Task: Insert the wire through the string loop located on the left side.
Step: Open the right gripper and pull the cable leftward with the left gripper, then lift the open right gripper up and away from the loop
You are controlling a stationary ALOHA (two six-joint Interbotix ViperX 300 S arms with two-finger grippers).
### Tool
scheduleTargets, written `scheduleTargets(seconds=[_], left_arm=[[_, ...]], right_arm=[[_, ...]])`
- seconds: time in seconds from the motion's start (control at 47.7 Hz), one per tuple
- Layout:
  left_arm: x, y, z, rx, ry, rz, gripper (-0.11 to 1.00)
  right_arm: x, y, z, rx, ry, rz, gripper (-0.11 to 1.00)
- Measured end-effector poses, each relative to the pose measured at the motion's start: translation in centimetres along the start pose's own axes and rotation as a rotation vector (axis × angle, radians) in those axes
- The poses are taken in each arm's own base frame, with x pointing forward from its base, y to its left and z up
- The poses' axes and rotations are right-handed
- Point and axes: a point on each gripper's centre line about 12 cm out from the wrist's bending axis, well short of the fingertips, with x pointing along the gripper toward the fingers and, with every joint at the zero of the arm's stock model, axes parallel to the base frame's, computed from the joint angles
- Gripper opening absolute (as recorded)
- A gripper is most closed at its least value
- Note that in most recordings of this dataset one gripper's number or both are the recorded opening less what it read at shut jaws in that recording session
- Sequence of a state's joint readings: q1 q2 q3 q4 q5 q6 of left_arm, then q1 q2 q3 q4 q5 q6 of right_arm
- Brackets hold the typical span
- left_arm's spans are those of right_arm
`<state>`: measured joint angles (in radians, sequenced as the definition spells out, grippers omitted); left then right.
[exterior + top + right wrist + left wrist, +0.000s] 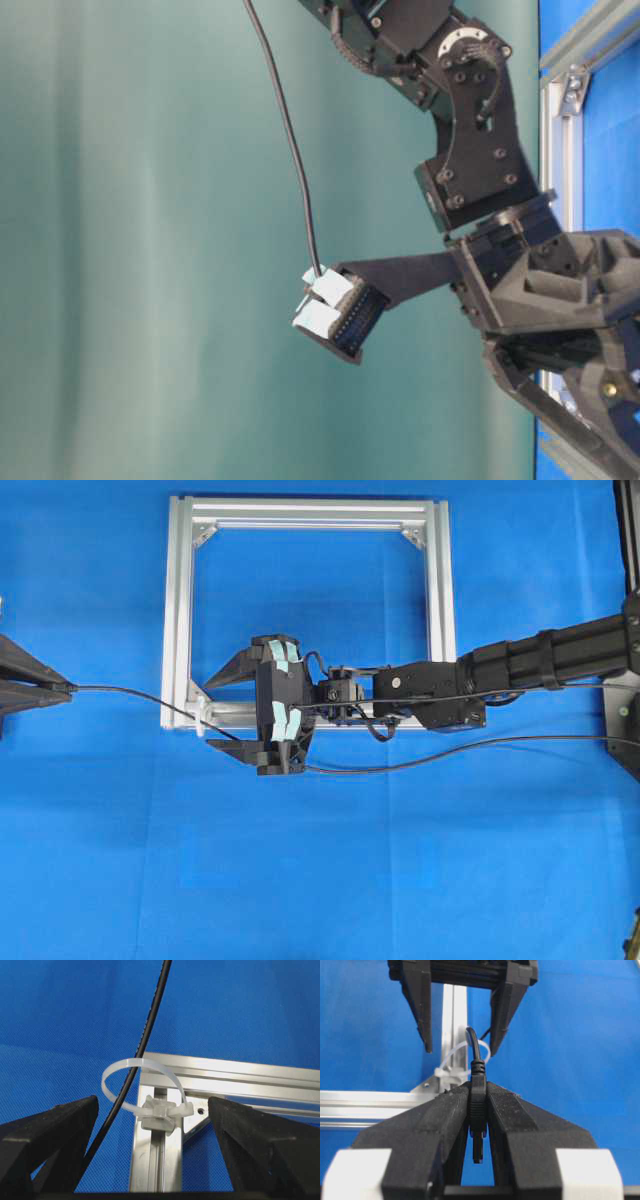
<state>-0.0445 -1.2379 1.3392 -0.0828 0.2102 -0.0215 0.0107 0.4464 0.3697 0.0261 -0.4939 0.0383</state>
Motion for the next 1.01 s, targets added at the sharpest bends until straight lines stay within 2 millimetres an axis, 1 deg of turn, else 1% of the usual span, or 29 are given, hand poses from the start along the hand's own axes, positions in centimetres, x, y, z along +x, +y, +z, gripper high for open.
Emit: scheduleTargets(seconds=[0.189,0.231,0.294,0.461,0.503,0.545,0.587,0.692,0.797,0.881,1.007], left_arm=[[0.0,0.1,0.0,-0.001,-0.002,0.004,0.08],[0.0,0.1,0.0,0.000,-0.002,0.005,0.11],[0.0,0.1,-0.1,0.000,-0.002,0.005,0.25],[0.0,0.1,0.0,-0.002,-0.005,0.006,0.76],[0.0,0.1,0.0,-0.002,-0.005,0.006,0.85],[0.0,0.1,0.0,-0.002,-0.005,0.006,0.90],[0.0,0.1,0.0,-0.002,-0.007,0.006,0.91],[0.0,0.1,0.0,0.000,-0.005,0.006,0.87],[0.0,0.1,0.0,-0.002,-0.005,0.006,0.87],[0.0,0.1,0.0,0.000,-0.004,0.006,0.87],[0.0,0.1,0.0,-0.002,-0.005,0.006,0.87]], right_arm=[[0.0,0.0,0.0,0.000,0.000,0.000,0.95],[0.0,0.0,0.1,0.000,-0.002,0.000,0.95],[0.0,0.0,0.0,0.000,0.000,0.000,0.95],[0.0,-0.1,0.1,0.001,-0.002,-0.001,0.95],[0.0,0.0,0.1,0.000,-0.002,0.000,0.95],[0.0,0.0,0.1,0.000,-0.002,0.000,0.95],[0.0,0.0,0.1,0.000,-0.002,0.000,0.95],[0.0,-0.1,0.1,0.001,-0.002,-0.001,0.95],[-0.2,0.0,0.3,0.000,-0.002,0.000,0.95],[-0.7,0.1,1.3,0.000,-0.012,0.001,0.95],[-1.7,0.2,3.7,0.001,-0.040,0.004,0.95]])
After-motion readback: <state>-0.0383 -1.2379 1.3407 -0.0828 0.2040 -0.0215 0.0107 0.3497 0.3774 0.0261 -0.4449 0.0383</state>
